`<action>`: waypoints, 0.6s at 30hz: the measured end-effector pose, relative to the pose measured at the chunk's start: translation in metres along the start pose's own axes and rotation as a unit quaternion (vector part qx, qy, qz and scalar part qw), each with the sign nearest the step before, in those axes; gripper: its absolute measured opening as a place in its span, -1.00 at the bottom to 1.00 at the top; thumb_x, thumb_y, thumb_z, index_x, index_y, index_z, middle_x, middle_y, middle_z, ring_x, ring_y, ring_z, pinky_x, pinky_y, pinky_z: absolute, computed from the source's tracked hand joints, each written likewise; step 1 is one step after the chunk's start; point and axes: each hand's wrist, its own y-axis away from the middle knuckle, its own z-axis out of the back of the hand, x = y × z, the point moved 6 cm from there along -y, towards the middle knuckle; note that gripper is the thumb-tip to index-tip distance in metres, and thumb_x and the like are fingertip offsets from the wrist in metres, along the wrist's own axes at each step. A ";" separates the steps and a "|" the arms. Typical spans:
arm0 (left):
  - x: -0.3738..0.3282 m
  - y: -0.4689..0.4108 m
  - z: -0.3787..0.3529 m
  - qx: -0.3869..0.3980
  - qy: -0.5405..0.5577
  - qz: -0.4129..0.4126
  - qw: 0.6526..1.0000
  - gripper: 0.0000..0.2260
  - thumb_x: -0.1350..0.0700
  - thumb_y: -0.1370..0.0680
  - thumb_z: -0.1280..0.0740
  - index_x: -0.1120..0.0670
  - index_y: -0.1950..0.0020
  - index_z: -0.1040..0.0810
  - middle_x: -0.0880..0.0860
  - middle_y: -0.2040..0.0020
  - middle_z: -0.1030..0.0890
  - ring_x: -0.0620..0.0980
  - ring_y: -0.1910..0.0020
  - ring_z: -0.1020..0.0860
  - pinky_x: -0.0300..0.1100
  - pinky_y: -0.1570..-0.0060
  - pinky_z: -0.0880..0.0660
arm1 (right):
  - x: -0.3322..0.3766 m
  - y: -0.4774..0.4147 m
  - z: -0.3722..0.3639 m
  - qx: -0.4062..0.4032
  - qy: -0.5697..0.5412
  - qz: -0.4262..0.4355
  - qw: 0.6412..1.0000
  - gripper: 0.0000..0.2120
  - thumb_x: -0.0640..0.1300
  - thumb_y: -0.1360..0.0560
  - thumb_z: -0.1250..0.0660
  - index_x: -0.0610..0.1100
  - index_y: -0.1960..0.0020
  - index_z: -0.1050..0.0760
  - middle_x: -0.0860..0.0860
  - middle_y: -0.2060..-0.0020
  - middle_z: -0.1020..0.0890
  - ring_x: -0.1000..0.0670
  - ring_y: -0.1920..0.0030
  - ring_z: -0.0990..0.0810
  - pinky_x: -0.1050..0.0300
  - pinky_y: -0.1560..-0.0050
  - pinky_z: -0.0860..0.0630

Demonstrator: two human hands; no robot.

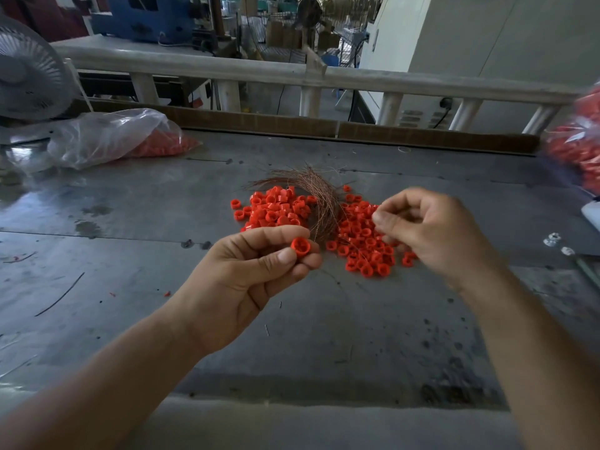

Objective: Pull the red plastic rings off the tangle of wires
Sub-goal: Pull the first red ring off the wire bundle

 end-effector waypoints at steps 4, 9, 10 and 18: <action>0.006 0.002 -0.002 0.000 -0.002 0.021 1.000 -0.67 0.22 -0.10 -0.58 0.20 0.17 -0.68 0.18 0.21 -0.67 0.02 0.20 -0.67 -0.31 0.25 -0.57 | -0.020 -0.009 0.011 0.040 0.184 0.000 0.982 -0.88 -0.17 -0.37 -0.45 0.00 0.28 -0.56 0.17 0.45 -0.52 0.32 0.48 -0.46 0.50 0.44 -0.33; 0.006 0.002 -0.002 -0.009 -0.012 0.030 0.999 -0.74 0.25 -0.13 -0.52 0.19 0.19 -0.69 0.18 0.22 -0.67 0.01 0.22 -0.67 -0.31 0.27 -0.57 | -0.025 -0.004 -0.020 0.126 0.210 0.020 0.969 -0.76 -0.18 -0.34 -0.48 0.11 0.34 -0.51 0.20 0.47 -0.52 0.36 0.43 -0.46 0.53 0.37 -0.32; 0.006 0.002 -0.002 -0.013 -0.019 0.031 0.999 -0.79 0.26 -0.17 -0.46 0.18 0.21 -0.69 0.17 0.23 -0.67 0.00 0.24 -0.66 -0.32 0.28 -0.56 | -0.026 -0.003 -0.024 0.131 0.221 0.025 0.966 -0.77 -0.18 -0.33 -0.48 0.10 0.33 -0.51 0.19 0.47 -0.51 0.35 0.43 -0.46 0.52 0.37 -0.33; 0.007 0.002 0.000 -0.009 -0.016 0.033 0.999 -0.60 0.19 -0.05 -0.62 0.21 0.16 -0.68 0.19 0.20 -0.67 0.02 0.21 -0.66 -0.30 0.26 -0.57 | -0.034 -0.001 -0.033 0.147 0.304 0.032 0.941 -0.73 -0.15 -0.33 -0.48 0.10 0.33 -0.40 0.19 0.35 -0.51 0.24 0.28 -0.47 0.32 0.28 -0.34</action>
